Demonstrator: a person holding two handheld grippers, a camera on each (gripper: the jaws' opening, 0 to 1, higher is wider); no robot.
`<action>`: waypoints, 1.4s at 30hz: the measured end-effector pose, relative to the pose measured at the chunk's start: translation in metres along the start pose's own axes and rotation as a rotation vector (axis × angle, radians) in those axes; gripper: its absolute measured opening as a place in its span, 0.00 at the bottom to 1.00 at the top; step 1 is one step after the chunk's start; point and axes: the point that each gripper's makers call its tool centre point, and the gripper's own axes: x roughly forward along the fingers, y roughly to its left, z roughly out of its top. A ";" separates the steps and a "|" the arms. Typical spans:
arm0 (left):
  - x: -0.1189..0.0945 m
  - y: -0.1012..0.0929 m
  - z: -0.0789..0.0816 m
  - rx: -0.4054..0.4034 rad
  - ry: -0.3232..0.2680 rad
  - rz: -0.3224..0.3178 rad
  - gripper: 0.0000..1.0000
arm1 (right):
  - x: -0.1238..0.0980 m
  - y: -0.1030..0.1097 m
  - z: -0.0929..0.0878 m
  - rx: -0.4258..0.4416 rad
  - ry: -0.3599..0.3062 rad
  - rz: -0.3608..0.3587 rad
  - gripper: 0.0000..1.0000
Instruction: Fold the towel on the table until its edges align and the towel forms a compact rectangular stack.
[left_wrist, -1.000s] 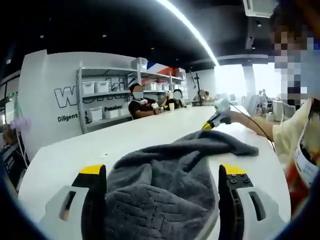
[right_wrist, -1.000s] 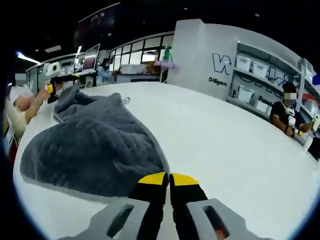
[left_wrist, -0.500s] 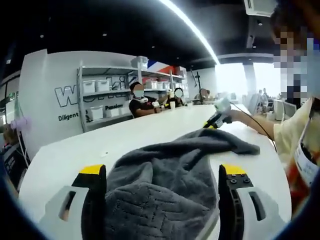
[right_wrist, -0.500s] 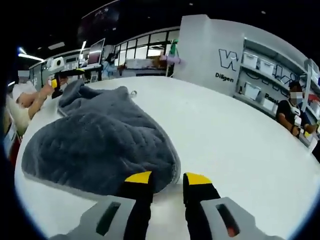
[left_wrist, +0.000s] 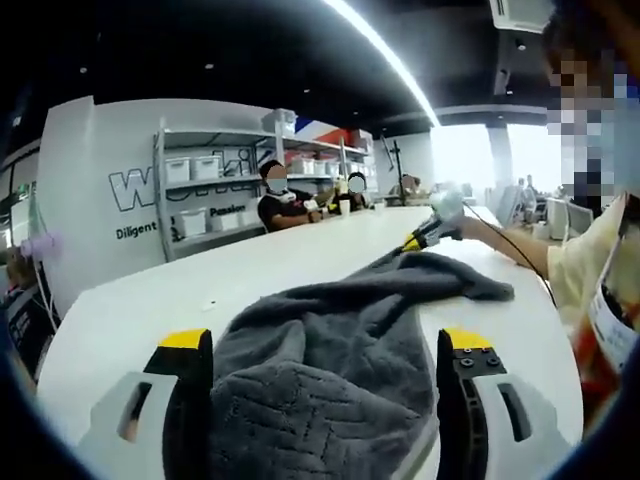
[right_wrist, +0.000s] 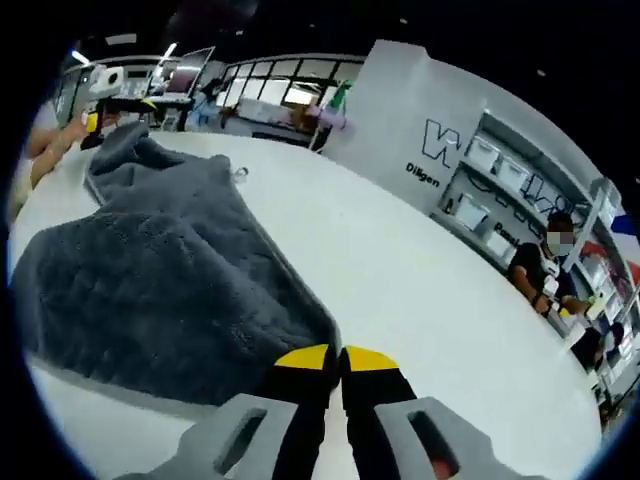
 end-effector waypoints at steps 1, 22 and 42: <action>0.000 0.000 -0.001 0.001 0.003 0.001 0.91 | -0.002 -0.005 0.003 -0.022 -0.004 -0.034 0.00; 0.002 0.001 -0.003 0.001 0.011 0.002 0.90 | -0.009 -0.070 -0.002 -0.387 0.155 -0.480 0.02; 0.002 -0.002 -0.003 -0.004 0.008 -0.004 0.90 | 0.018 -0.084 -0.049 -0.404 0.305 -0.463 0.02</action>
